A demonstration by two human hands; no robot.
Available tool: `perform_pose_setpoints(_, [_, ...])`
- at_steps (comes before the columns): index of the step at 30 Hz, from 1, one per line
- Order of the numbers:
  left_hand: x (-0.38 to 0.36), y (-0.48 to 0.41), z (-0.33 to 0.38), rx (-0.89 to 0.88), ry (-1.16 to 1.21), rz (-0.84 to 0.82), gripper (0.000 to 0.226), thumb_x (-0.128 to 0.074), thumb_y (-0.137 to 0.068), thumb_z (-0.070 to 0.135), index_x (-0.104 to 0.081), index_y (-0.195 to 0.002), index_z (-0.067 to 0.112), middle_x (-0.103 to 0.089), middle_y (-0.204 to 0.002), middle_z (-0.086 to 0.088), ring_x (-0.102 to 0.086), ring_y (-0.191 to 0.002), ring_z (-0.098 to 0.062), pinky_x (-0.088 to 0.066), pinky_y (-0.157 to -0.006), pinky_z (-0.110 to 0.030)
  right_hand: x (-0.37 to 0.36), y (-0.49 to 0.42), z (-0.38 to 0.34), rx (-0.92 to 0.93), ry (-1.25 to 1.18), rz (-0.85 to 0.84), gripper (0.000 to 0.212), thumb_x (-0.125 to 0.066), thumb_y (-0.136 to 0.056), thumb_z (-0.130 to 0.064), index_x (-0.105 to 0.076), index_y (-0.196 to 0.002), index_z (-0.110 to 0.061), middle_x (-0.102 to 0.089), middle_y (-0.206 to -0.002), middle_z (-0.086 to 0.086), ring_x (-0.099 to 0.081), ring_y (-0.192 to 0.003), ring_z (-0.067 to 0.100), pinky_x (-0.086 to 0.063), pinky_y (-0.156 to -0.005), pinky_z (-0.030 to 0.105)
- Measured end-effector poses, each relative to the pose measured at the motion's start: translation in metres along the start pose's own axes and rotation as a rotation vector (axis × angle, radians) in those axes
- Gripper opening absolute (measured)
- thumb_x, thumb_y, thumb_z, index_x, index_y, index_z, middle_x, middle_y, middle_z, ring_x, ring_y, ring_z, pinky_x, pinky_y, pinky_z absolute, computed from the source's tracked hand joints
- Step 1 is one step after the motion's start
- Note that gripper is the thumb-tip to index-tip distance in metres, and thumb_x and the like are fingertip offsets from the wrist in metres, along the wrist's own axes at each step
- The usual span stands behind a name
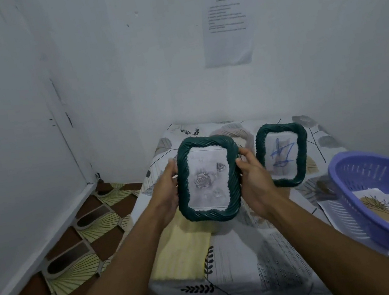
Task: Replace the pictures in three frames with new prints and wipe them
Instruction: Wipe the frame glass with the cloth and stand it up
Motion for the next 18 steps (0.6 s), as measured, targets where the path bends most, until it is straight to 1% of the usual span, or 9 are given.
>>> perform_pose_setpoints(2, [0.012, -0.013, 0.008, -0.005, 0.029, 0.013, 0.05, -0.034, -0.1, 0.05, -0.061, -0.112, 0.01, -0.067, -0.117, -0.012, -0.063, -0.109, -0.027, -0.051, -0.091, -0.042, -0.014, -0.012, 0.004, -0.03, 0.029, -0.048, 0.027, -0.041, -0.101, -0.012, -0.056, -0.122, -0.018, -0.071, -0.104, 0.008, -0.067, -0.093, 0.022, -0.056, -0.085, 0.046])
perform_pose_setpoints(4, [0.023, -0.027, 0.016, -0.04, 0.032, 0.025, 0.049, -0.034, -0.1, 0.048, -0.06, -0.122, 0.013, -0.066, -0.12, -0.01, -0.064, -0.108, -0.025, -0.054, -0.086, -0.039, -0.029, -0.026, 0.008, -0.05, 0.062, -0.082, 0.028, -0.039, -0.101, -0.012, -0.056, -0.123, -0.015, -0.07, -0.108, 0.009, -0.066, -0.095, 0.023, -0.052, -0.091, 0.049])
perform_pose_setpoints(7, [0.038, -0.048, 0.023, -0.059, 0.047, 0.047, 0.049, -0.035, -0.1, 0.048, -0.057, -0.13, 0.016, -0.065, -0.122, -0.007, -0.064, -0.107, -0.021, -0.054, -0.083, -0.036, -0.047, -0.053, 0.013, -0.058, 0.046, -0.091, 0.027, -0.037, -0.1, -0.009, -0.056, -0.119, -0.008, -0.068, -0.101, 0.012, -0.064, -0.088, 0.023, -0.053, -0.082, 0.04])
perform_pose_setpoints(10, [0.05, -0.074, 0.021, -0.042, 0.084, 0.052, 0.049, -0.033, -0.101, 0.047, -0.057, -0.128, 0.015, -0.065, -0.119, -0.007, -0.064, -0.103, -0.02, -0.055, -0.078, -0.033, -0.059, -0.082, 0.026, -0.062, 0.08, -0.064, 0.019, -0.04, -0.097, -0.011, -0.056, -0.107, -0.01, -0.064, -0.093, 0.013, -0.059, -0.087, 0.027, -0.047, -0.081, 0.042])
perform_pose_setpoints(12, [0.056, -0.089, 0.021, -0.035, 0.096, 0.049, 0.044, -0.031, -0.102, 0.045, -0.059, -0.121, 0.017, -0.066, -0.111, -0.004, -0.063, -0.096, -0.017, -0.054, -0.073, -0.031, -0.063, -0.101, 0.036, -0.059, 0.106, -0.048, 0.014, -0.041, -0.096, -0.014, -0.054, -0.102, -0.012, -0.061, -0.091, 0.014, -0.056, -0.087, 0.027, -0.043, -0.08, 0.042])
perform_pose_setpoints(13, [0.058, -0.098, 0.021, -0.032, 0.098, 0.045, 0.041, -0.031, -0.102, 0.045, -0.06, -0.116, 0.02, -0.066, -0.108, -0.003, -0.063, -0.095, -0.016, -0.054, -0.073, -0.031, -0.065, -0.109, 0.039, -0.054, 0.107, -0.039, 0.012, -0.041, -0.096, -0.015, -0.053, -0.098, -0.013, -0.061, -0.088, 0.012, -0.056, -0.084, 0.025, -0.043, -0.077, 0.039])
perform_pose_setpoints(15, [0.064, -0.115, 0.019, -0.03, 0.084, 0.046, 0.039, -0.032, -0.101, 0.047, -0.063, -0.105, 0.023, -0.066, -0.11, -0.003, -0.064, -0.097, -0.017, -0.054, -0.076, -0.033, -0.067, -0.121, 0.047, -0.042, 0.088, -0.017, 0.013, -0.042, -0.097, -0.015, -0.053, -0.091, -0.015, -0.061, -0.085, 0.007, -0.057, -0.078, 0.021, -0.044, -0.071, 0.035])
perform_pose_setpoints(16, [0.068, -0.123, 0.018, -0.027, 0.071, 0.051, 0.039, -0.033, -0.1, 0.049, -0.064, -0.103, 0.025, -0.066, -0.112, -0.004, -0.064, -0.1, -0.018, -0.054, -0.08, -0.035, -0.067, -0.126, 0.053, -0.041, 0.082, -0.005, 0.014, -0.043, -0.097, -0.016, -0.053, -0.089, -0.016, -0.061, -0.085, 0.006, -0.057, -0.078, 0.02, -0.044, -0.07, 0.034])
perform_pose_setpoints(18, [0.075, -0.138, 0.009, -0.003, 0.063, 0.062, 0.041, -0.035, -0.099, 0.051, -0.065, -0.106, 0.024, -0.067, -0.116, -0.006, -0.064, -0.104, -0.021, -0.052, -0.089, -0.039, -0.065, -0.135, 0.065, -0.055, 0.08, 0.014, 0.015, -0.044, -0.097, -0.02, -0.055, -0.086, -0.018, -0.062, -0.087, 0.006, -0.058, -0.081, 0.022, -0.044, -0.075, 0.035])
Point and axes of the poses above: each hand's wrist, its own y-axis away from the middle knuckle, its own x-axis out of the back of the hand, z = x × y, the point moved 5 cm from there along -y, towards the middle knuckle
